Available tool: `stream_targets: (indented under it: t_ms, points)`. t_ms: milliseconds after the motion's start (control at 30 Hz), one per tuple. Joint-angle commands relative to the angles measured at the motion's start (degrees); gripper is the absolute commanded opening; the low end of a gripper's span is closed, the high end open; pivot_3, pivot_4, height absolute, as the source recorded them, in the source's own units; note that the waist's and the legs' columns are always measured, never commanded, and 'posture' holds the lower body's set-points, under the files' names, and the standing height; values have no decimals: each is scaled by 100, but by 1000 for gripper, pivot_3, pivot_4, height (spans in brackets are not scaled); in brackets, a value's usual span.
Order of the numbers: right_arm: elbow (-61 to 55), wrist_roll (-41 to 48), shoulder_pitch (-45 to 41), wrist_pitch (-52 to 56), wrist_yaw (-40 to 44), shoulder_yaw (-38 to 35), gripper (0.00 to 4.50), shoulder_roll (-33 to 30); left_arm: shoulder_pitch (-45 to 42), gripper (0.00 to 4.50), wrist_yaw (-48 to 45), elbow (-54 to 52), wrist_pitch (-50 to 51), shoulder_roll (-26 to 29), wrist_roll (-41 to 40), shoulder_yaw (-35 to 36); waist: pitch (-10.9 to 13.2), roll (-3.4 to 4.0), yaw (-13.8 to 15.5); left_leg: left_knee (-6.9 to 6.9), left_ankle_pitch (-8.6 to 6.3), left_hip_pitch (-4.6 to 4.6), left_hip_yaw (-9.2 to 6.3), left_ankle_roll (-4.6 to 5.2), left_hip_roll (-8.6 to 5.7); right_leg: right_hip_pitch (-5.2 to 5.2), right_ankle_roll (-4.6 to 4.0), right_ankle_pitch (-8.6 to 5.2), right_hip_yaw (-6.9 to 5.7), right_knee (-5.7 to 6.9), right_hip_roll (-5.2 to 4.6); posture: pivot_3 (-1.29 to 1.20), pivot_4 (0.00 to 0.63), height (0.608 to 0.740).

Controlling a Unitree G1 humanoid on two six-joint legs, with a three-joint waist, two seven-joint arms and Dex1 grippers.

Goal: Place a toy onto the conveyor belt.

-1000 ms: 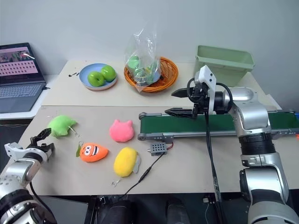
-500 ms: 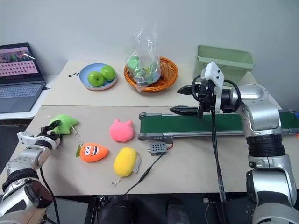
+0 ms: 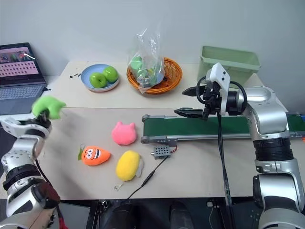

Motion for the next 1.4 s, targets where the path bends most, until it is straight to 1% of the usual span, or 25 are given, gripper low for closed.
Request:
stream_targets:
  t_ms: [33,67,133,167,200,233,333,500,533,633,800,933,1000,1267,1333,1367,1400]
  points:
    - [-46,-13,-87,-71,-10,-180,4500,-159,199,712,-272,-1599,-200,305,1423,-1791,0,0,27,0,0,-2,2,0,-6,0,1,0,1,-1,-5,0,150,740]
    - [4,-38,-116,-100,-34,-189,4500,-165,203,712,-406,-1816,-300,414,1745,-2168,0,0,40,0,0,-3,2,0,-6,0,1,1,0,-3,-4,0,150,740]
    - [106,-76,-197,-157,-78,-243,4500,-202,47,712,-797,-2156,-689,750,2702,-3170,0,0,39,1,1,-4,4,0,-6,-1,1,1,0,-2,0,0,150,740]
    - [128,-84,-225,-177,-88,-267,4500,-224,-87,712,-990,-2206,-992,937,3287,-3688,0,1,37,0,1,-4,4,0,-4,-2,1,1,0,-2,3,0,150,740]
    - [138,-87,-240,-189,-89,-281,4500,-239,-177,712,-1109,-2216,-1190,1055,3662,-4011,1,1,38,-1,1,-3,5,-1,-4,-2,1,1,0,-4,4,0,150,740]
    - [128,-90,-233,-206,-99,-303,4500,-261,-299,712,-1226,-2139,-1687,1221,4298,-4448,1,1,37,-2,2,-3,7,0,-3,-3,0,1,0,-5,7,0,150,740]
    - [106,-98,-191,-228,-187,-400,4500,-321,-631,712,-1331,-1808,-2929,1511,5774,-5372,1,3,21,-4,1,-4,8,0,0,-5,0,1,1,-9,11,0,150,740]
    - [-122,-36,-17,-143,-346,-600,4500,-445,-1124,712,-1309,-1285,-4430,1489,7300,-6265,2,5,9,-6,1,-7,11,4,1,-7,1,0,4,-12,11,0,150,740]
    - [-223,-3,65,-107,-379,-667,4500,-479,-1242,712,-1215,-1128,-4784,1459,7633,-6451,2,5,13,-5,1,-8,11,5,1,-8,1,0,4,-10,10,0,150,740]
    - [-515,82,298,20,-507,-858,4500,-550,-1502,712,-902,-693,-5596,1295,8303,-6784,2,5,44,-2,0,-10,11,6,2,-8,1,0,3,-9,10,0,150,740]
    - [-1003,285,698,240,-639,-1102,4500,-689,-1810,712,-404,148,-6314,961,8976,-7023,2,5,78,5,-2,-15,11,11,1,-9,2,0,2,-8,8,0,150,740]
    - [-1355,475,1123,447,-525,-1316,4500,-990,-1868,712,-286,655,-6666,722,9125,-7127,2,5,103,7,-2,-15,11,12,2,-9,2,0,2,-5,8,0,150,740]
    - [-1489,558,1267,514,-589,-1437,4500,-1083,-1908,712,-117,959,-6776,612,9379,-7244,2,5,110,9,-3,-17,11,13,2,-9,3,0,1,-6,8,0,150,740]
    - [-1857,718,1624,696,-899,-1709,4500,-1141,-2066,712,248,2304,-7150,248,9701,-7505,2,5,105,16,-3,-16,10,14,2,-7,4,1,2,-1,9,0,150,740]
    - [-1877,730,1654,715,-946,-1754,4500,-1164,-2088,1275,-78,2572,-7393,204,9483,-7528,2,5,109,17,-3,-15,10,14,1,-6,4,1,1,-1,8,0,150,740]
    - [-1887,738,1664,725,-961,-1769,4500,-1174,-2089,1445,-202,2617,-7445,201,9375,-7494,2,5,106,17,-3,-15,11,14,1,-6,4,1,1,-1,8,0,150,740]
    - [-1886,740,1669,726,-973,-1773,4500,-1177,-2096,1707,-388,2634,-7492,190,9189,-7419,2,5,101,17,-3,-15,11,14,1,-6,4,1,1,-2,8,0,150,740]
